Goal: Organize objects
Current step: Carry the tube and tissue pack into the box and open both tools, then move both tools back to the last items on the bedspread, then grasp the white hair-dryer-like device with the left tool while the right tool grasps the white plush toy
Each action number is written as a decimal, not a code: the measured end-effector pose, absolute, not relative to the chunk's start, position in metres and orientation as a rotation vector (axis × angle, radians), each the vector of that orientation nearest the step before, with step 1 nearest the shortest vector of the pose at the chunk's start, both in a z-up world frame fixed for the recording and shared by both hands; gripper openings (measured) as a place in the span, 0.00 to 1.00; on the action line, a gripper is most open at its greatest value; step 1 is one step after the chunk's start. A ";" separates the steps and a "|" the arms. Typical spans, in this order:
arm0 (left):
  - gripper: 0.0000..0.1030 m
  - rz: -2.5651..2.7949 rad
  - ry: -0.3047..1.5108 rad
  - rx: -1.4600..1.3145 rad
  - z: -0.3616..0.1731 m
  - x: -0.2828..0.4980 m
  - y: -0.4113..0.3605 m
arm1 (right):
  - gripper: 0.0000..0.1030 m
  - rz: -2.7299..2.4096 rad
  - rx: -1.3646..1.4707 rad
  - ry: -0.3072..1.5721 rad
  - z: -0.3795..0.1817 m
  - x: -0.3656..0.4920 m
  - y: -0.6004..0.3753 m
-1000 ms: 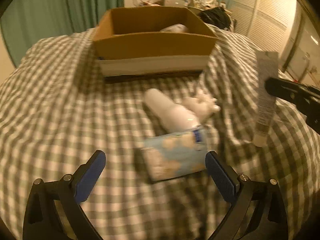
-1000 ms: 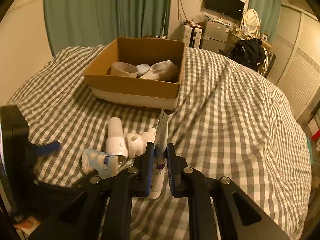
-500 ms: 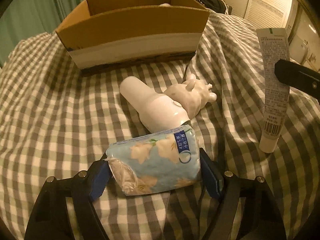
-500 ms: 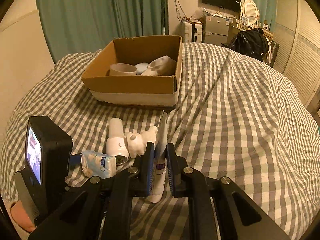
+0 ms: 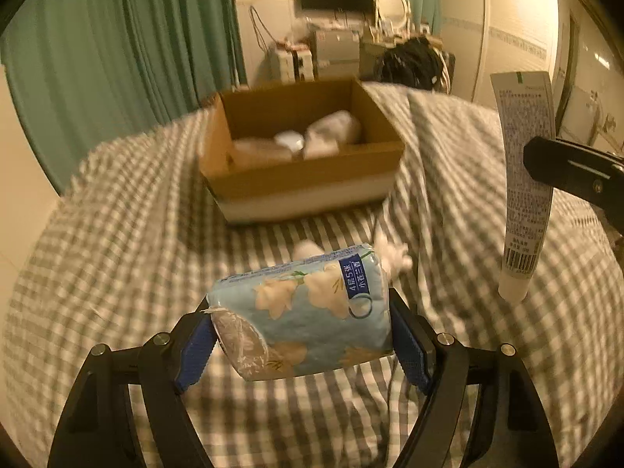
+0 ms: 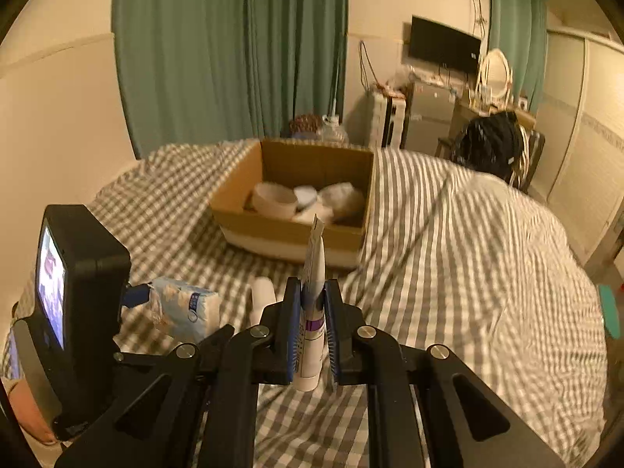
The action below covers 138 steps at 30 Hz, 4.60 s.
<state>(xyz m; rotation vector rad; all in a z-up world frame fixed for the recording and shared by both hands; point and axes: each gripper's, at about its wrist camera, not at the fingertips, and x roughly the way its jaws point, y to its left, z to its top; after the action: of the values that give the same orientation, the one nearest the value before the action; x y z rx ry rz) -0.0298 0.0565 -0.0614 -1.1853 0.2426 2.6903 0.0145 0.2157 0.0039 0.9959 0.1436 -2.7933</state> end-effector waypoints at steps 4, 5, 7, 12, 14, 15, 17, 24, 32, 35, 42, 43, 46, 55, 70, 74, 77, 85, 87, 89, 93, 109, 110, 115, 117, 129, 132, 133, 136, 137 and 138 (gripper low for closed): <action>0.79 2.735 0.250 -1.094 -0.026 -0.037 0.052 | 0.11 -2.808 0.915 0.181 0.035 0.015 0.208; 0.79 2.743 0.250 -1.075 -0.018 -0.040 0.051 | 0.11 -2.814 0.888 0.192 0.045 0.013 0.206; 0.79 2.763 0.253 -1.028 0.001 -0.047 0.048 | 0.11 -2.820 0.852 0.206 0.060 0.009 0.203; 0.79 2.806 0.237 -0.942 0.039 -0.076 0.043 | 0.11 -2.828 0.754 0.225 0.097 -0.010 0.195; 0.79 2.821 0.233 -0.912 0.052 -0.090 0.041 | 0.11 -2.832 0.728 0.233 0.108 -0.023 0.192; 0.79 2.828 0.229 -0.898 0.058 -0.098 0.041 | 0.11 -2.832 0.721 0.241 0.112 -0.030 0.190; 0.79 2.834 0.226 -0.874 0.066 -0.113 0.041 | 0.11 -2.832 0.708 0.256 0.119 -0.043 0.185; 0.79 2.852 0.225 -0.837 0.078 -0.172 0.044 | 0.11 -2.816 0.693 0.265 0.127 -0.100 0.174; 0.79 2.880 0.220 -0.901 0.048 -0.243 0.036 | 0.11 -2.778 0.785 0.253 0.091 -0.179 0.174; 0.79 2.874 0.221 -0.941 0.026 -0.261 0.037 | 0.11 -2.758 0.849 0.246 0.066 -0.208 0.179; 0.79 2.807 0.252 -1.061 -0.041 -0.292 0.049 | 0.11 -2.712 1.038 0.194 -0.003 -0.259 0.198; 0.79 2.793 0.280 -1.076 -0.049 -0.295 0.052 | 0.11 -2.702 1.074 0.178 -0.015 -0.267 0.202; 0.79 2.772 0.329 -1.089 -0.065 -0.301 0.060 | 0.11 -2.672 1.152 0.143 -0.039 -0.283 0.211; 0.81 2.741 0.316 -1.108 -0.080 -0.305 0.063 | 0.16 -2.654 1.185 0.024 -0.055 -0.293 0.232; 0.97 2.907 0.199 -0.956 0.004 -0.211 0.033 | 0.73 -2.812 0.842 -0.038 0.065 -0.184 0.250; 0.97 2.969 0.152 -0.974 0.008 -0.178 0.026 | 0.77 -2.821 0.823 0.036 0.076 -0.146 0.246; 0.97 2.969 0.109 -1.010 -0.004 -0.158 0.025 | 0.77 -2.829 0.853 0.095 0.062 -0.124 0.246; 0.97 2.929 0.215 -1.191 -0.087 -0.132 0.046 | 0.77 -2.811 1.089 0.075 -0.032 -0.100 0.252; 0.97 2.888 0.182 -1.259 -0.110 -0.133 0.048 | 0.77 -2.800 1.173 0.099 -0.057 -0.102 0.253; 0.97 2.877 0.174 -1.289 -0.124 -0.134 0.054 | 0.77 -2.796 1.237 0.116 -0.076 -0.100 0.255; 0.97 2.800 0.151 -1.327 -0.143 -0.132 0.066 | 0.77 -2.769 1.330 0.092 -0.098 -0.104 0.262; 0.88 2.569 0.222 -1.330 -0.177 -0.121 0.102 | 0.77 -2.783 1.372 0.071 -0.099 -0.105 0.264; 0.84 2.557 0.228 -1.327 -0.178 -0.121 0.104 | 0.77 -2.784 1.372 0.067 -0.099 -0.104 0.264; 0.63 2.420 0.189 -1.401 -0.194 -0.127 0.110 | 0.77 -2.798 1.384 0.060 -0.099 -0.104 0.265; 0.46 2.410 0.195 -1.410 -0.195 -0.129 0.110 | 0.77 -2.788 1.382 0.040 -0.100 -0.104 0.266; 0.46 2.586 0.178 -1.354 -0.147 -0.133 0.066 | 0.77 -2.710 1.375 0.000 -0.105 -0.105 0.259; 0.46 2.647 0.225 -1.354 -0.142 -0.136 0.059 | 0.77 -2.620 1.403 0.006 -0.115 -0.108 0.245; 0.46 2.660 0.230 -1.358 -0.143 -0.137 0.054 | 0.77 -2.608 1.415 0.019 -0.118 -0.109 0.241; 0.46 2.670 0.211 -1.378 -0.147 -0.141 0.044 | 0.77 -2.573 1.463 0.065 -0.130 -0.116 0.229; 0.46 2.676 0.211 -1.381 -0.148 -0.142 0.044 | 0.77 -2.559 1.480 0.081 -0.134 -0.118 0.225; 0.46 2.684 0.217 -1.383 -0.149 -0.143 0.042 | 0.77 -2.553 1.487 0.088 -0.136 -0.119 0.223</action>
<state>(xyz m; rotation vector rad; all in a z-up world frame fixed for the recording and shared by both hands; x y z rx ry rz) -0.1427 0.0422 -0.1493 -1.3830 0.2173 2.6845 -0.1194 0.2230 -0.1364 1.4871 0.0883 -2.5531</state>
